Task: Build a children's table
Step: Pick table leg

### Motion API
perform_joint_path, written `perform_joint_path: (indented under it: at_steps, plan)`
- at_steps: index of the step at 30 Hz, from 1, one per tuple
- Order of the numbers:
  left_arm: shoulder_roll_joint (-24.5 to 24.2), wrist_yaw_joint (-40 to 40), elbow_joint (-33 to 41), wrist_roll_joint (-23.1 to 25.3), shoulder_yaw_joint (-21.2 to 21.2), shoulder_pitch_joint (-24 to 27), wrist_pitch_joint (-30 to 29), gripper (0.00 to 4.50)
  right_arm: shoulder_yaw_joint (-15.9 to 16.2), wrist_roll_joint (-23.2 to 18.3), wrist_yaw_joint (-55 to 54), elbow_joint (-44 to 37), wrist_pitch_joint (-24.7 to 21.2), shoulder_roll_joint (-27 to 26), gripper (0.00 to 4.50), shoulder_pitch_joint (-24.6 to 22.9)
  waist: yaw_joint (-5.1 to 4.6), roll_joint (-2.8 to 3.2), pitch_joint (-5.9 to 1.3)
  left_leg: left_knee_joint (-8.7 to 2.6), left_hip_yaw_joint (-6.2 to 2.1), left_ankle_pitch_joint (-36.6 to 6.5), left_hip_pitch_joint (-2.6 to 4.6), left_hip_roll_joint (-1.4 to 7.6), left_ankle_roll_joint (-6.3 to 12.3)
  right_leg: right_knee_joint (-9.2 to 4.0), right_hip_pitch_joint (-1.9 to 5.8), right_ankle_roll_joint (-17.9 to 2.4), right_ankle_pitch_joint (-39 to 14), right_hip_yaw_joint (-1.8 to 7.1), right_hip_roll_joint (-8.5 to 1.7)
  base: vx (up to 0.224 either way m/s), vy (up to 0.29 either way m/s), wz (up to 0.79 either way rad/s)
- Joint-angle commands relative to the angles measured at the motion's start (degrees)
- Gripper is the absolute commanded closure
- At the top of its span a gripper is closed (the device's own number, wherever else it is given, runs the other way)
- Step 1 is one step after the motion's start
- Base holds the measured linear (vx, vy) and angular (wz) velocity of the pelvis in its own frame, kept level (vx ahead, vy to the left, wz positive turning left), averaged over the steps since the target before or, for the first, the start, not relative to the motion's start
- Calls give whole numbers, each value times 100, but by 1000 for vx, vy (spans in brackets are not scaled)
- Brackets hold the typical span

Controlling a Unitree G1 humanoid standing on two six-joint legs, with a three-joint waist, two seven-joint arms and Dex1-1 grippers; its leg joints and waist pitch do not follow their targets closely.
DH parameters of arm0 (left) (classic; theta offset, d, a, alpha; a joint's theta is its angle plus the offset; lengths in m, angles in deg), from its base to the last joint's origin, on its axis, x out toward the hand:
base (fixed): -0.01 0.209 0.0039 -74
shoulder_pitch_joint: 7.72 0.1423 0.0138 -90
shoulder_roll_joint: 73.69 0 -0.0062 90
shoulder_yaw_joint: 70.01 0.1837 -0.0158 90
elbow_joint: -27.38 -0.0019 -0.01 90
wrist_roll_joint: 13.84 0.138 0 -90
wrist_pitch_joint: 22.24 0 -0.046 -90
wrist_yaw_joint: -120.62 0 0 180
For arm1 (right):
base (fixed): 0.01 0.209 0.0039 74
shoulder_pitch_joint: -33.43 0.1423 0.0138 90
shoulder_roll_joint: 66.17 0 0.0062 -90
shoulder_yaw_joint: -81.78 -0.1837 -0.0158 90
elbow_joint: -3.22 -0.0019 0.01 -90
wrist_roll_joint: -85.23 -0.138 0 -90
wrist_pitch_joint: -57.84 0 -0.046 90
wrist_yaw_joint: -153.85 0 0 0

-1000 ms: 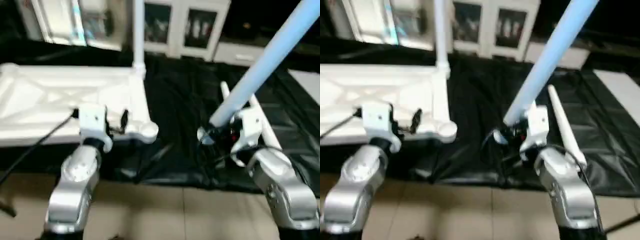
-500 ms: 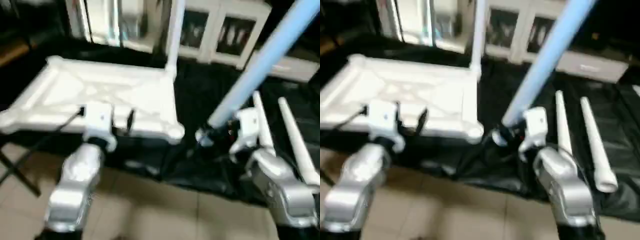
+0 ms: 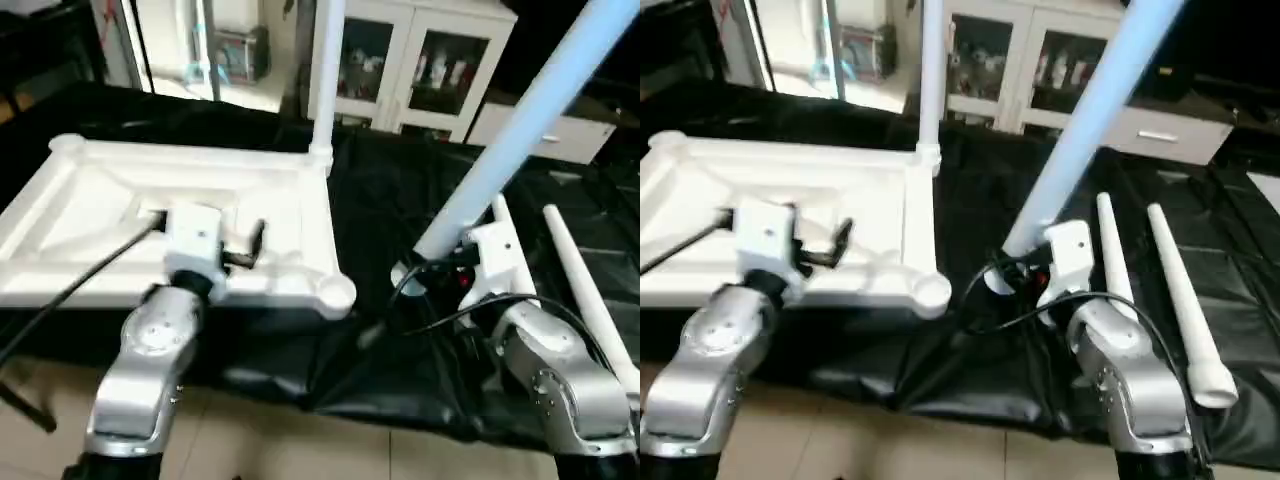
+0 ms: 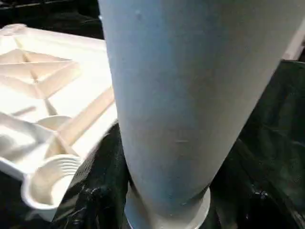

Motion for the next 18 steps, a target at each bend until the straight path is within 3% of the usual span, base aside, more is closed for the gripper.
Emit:
perform_joint_path:
  at_steps: [1,2,3,4,5,6,7,8,9,10,11,12,13,14,15,16,17,18]
  plan:
    - [71,27,-32,13,145,-53,-20,0,-191,8,24,-35,16,121,260,32,164,-196,-320,-180,96,-548,-169,97,1388,-775,486,-720,48,654,-645,81,-43,14]
    - [72,28,-40,13,145,-58,-17,0,-199,10,30,-24,12,128,260,44,338,-175,-343,218,5,-144,-523,193,923,-972,863,-1089,-918,919,-1083,86,-51,5]
    - [77,27,-43,6,140,-65,-15,0,-204,6,43,-21,2,138,260,56,362,-207,-318,257,-24,26,-622,218,703,-943,898,-1144,-1033,880,-1052,80,-25,-8]
    - [14,134,-79,-57,120,-61,-19,0,-201,-11,70,-35,-32,138,260,59,398,-103,-276,80,-54,352,-596,313,424,-921,790,-1452,-881,704,-875,80,-25,-8]
    - [-7,168,-93,-75,117,-63,-22,0,-203,-19,79,-35,-42,141,260,62,369,-61,-270,-99,-51,634,-592,358,400,-852,756,-1544,-671,556,-711,79,6,0]
    - [-30,209,-109,-95,114,-65,-27,0,-204,-28,89,-36,-54,144,260,65,327,169,-322,-503,-36,1391,-314,517,419,-637,524,-1404,-4,174,-325,108,54,-2]
    - [-96,386,-177,-186,121,-75,-20,0,-206,-65,123,-29,-64,158,260,70,138,201,-353,-540,-287,1608,54,786,811,-298,124,-992,479,19,-22,108,54,-2]
    - [-290,881,-316,-364,193,-94,59,0,-204,-148,209,-24,-102,176,260,75,82,137,-466,-392,-486,2723,327,900,1223,-191,-118,-751,948,72,-131,109,72,-3]
    - [-330,1007,-343,-420,205,-96,62,0,-201,-166,227,-26,-109,180,260,76,132,127,-467,-309,-497,3488,305,872,1392,-206,-159,-622,1276,150,-206,60,56,2]
    - [-491,1519,-456,-646,251,-106,72,0,-193,-237,300,-34,-138,192,260,83,220,77,-424,-244,-356,4235,157,707,1347,-305,-128,-509,1734,280,-316,60,56,2]
    - [-750,2148,-591,-789,385,-126,196,0,-184,-316,376,-43,-182,203,260,93,248,46,-432,-255,-265,4328,41,587,1201,-319,-24,-508,2000,313,-317,0,0,0]
    - [-1102,2833,-795,-796,612,-203,269,0,-162,-400,482,-48,-239,232,260,128,313,1,-447,-304,-143,3886,-54,468,872,-316,92,-531,2200,325,-316,0,0,0]
    - [-1322,3227,-924,-763,764,-259,308,0,-147,-447,545,-48,-272,252,260,153,367,30,-440,-370,-118,3317,-81,483,664,-330,108,-483,2035,314,-286,0,0,0]
    - [-1534,3628,-1099,-689,927,-361,453,0,-132,-508,631,-61,-312,283,260,189,335,48,-370,-460,-70,2333,-110,523,397,-386,97,-608,1559,306,-310,-57,-4,-4]
    - [-1672,3934,-1247,-687,1037,-467,512,0,-124,-563,720,-75,-356,313,260,223,329,36,-340,-516,-49,1784,-122,551,272,-422,123,-676,1303,309,-330,-73,-8,-2]
    - [-1733,4095,-1329,-701,1089,-537,545,0,-126,-598,773,-82,-387,332,260,249,326,41,-305,-610,-34,769,-123,606,62,-457,151,-835,824,323,-381,-73,-8,-2]
    - [-1785,4206,-1437,-656,1151,-623,585,0,-119,-635,852,-85,-417,360,260,268,304,12,-270,-667,-23,301,-134,621,-32,-489,160,-909,568,331,-391,-84,-14,0]
    - [-1839,4323,-1550,-609,1216,-713,627,0,-112,-674,935,-88,-448,390,260,288,309,26,-244,-720,8,-413,-88,629,-217,-549,146,-994,78,342,-412,-94,-28,4]
